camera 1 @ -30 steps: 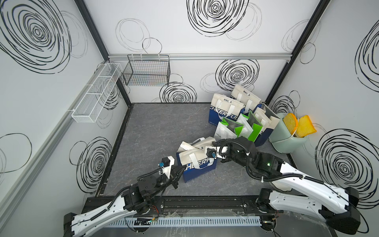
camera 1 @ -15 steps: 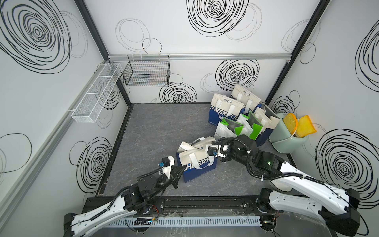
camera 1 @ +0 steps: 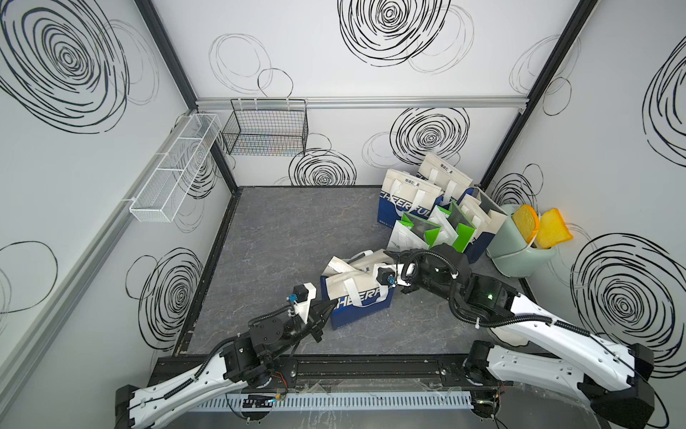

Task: Open the takeout bag
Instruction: Open the takeout bag at the center of the board.

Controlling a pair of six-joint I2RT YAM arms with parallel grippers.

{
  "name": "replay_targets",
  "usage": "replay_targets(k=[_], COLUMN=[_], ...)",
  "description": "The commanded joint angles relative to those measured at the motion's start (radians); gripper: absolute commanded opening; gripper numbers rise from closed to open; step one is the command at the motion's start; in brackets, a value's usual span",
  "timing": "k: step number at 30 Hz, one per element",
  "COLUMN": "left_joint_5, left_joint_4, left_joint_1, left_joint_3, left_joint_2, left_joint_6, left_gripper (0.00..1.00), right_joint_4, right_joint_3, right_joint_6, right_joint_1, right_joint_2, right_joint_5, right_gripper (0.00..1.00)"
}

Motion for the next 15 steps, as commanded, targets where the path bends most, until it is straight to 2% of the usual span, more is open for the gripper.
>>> replay_targets(k=[1,5,7,10,15], left_joint_5=[0.007,0.007,0.009,0.010,0.011], left_joint_4=[0.017,0.023,0.025,0.024,0.030], left_joint_1=[0.001,0.002,0.002,0.003,0.003], left_joint_3=[0.004,0.003,0.004,0.002,0.000], left_joint_2=[-0.001,0.001,0.002,-0.001,0.000], left_joint_6=[-0.016,-0.016,-0.015,-0.015,-0.015], left_gripper=[0.00,0.00,0.00,0.00,0.00], right_joint_4=[-0.035,-0.167,-0.205,-0.171,-0.086], right_joint_3=[0.038,0.076,0.058,-0.006,-0.050], right_joint_6=[-0.035,-0.102,-0.133,-0.157,-0.161], right_joint_1=[-0.001,-0.003,0.000,0.001,0.014], right_joint_2=[-0.026,-0.051,-0.057,-0.079,-0.040], right_joint_5=[-0.025,-0.090,-0.047,-0.011,0.074], right_gripper=[0.36,0.39,0.42,0.53,0.55])
